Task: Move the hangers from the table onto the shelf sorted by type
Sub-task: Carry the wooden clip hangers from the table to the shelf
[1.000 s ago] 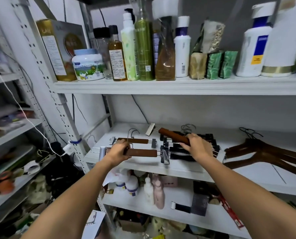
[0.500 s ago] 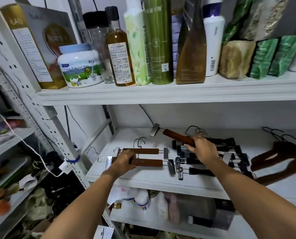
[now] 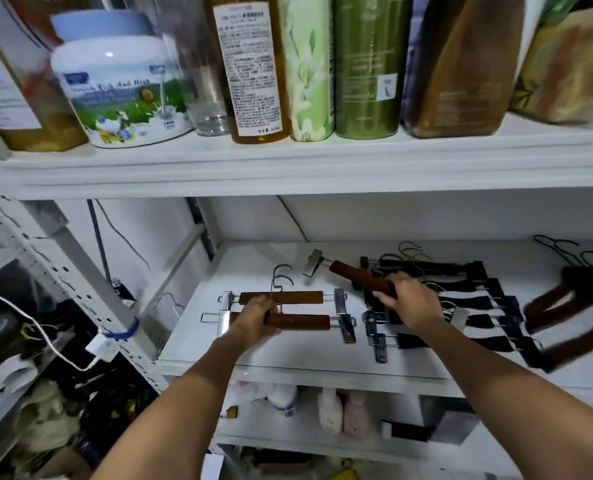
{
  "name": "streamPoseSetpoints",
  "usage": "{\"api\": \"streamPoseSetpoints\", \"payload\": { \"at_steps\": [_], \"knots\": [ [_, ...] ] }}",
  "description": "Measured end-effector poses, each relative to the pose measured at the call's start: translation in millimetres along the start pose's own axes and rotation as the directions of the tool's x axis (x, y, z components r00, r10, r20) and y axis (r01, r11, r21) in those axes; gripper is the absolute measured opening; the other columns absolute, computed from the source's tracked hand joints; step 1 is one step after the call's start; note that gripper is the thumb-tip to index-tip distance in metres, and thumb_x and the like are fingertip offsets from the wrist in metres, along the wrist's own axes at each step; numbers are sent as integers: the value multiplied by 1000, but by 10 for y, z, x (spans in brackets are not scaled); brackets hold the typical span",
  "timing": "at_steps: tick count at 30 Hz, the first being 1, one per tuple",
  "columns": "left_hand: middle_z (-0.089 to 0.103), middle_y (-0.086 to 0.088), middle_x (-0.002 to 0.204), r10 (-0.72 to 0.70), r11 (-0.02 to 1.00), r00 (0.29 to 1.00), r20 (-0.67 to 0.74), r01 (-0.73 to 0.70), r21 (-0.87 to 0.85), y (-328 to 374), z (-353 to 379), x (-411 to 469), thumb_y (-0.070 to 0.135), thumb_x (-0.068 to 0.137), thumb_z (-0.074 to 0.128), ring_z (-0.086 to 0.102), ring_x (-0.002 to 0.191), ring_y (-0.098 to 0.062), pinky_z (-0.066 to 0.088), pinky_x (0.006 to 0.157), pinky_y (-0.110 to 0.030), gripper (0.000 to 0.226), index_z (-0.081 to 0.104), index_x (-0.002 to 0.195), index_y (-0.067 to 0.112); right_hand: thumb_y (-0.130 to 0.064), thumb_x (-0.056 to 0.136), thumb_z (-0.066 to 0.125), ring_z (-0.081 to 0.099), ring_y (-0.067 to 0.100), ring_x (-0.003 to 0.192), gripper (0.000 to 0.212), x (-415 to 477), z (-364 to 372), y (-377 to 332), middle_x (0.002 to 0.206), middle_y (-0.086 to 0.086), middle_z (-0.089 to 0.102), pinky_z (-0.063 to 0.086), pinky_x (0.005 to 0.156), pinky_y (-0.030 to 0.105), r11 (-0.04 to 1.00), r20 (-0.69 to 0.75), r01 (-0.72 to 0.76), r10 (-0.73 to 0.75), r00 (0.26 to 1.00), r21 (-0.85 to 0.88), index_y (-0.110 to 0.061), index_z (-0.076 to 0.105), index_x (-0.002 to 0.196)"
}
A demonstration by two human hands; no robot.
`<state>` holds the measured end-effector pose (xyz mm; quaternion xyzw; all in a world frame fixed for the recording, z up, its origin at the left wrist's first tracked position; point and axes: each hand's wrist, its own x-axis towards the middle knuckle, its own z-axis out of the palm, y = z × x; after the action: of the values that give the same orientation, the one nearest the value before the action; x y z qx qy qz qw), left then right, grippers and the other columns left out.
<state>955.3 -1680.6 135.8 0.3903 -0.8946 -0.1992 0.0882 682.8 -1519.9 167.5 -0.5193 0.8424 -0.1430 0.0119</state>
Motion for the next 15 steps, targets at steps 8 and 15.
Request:
{"api": "streamPoseSetpoints", "payload": {
  "at_steps": [8,15],
  "knots": [
    [52,-6,115,25,1000,999,42,-25,-6,-371,70,325,23,81,72,49,107,-18,41,93,-25,25,61,101,13,-45,94,53,61,24,91,37,93,133,-247,106,5,57,47,70,31,994,-6,-110,110,994,6,-14,58,115],
    [57,-4,112,61,996,995,82,-55,-66,-492,201,433,31,78,74,52,105,-15,40,84,-19,26,63,96,16,-44,93,55,62,26,93,37,122,239,-529,106,5,58,49,74,35,990,-16,-140,140,990,15,-16,57,117]
  ]
}}
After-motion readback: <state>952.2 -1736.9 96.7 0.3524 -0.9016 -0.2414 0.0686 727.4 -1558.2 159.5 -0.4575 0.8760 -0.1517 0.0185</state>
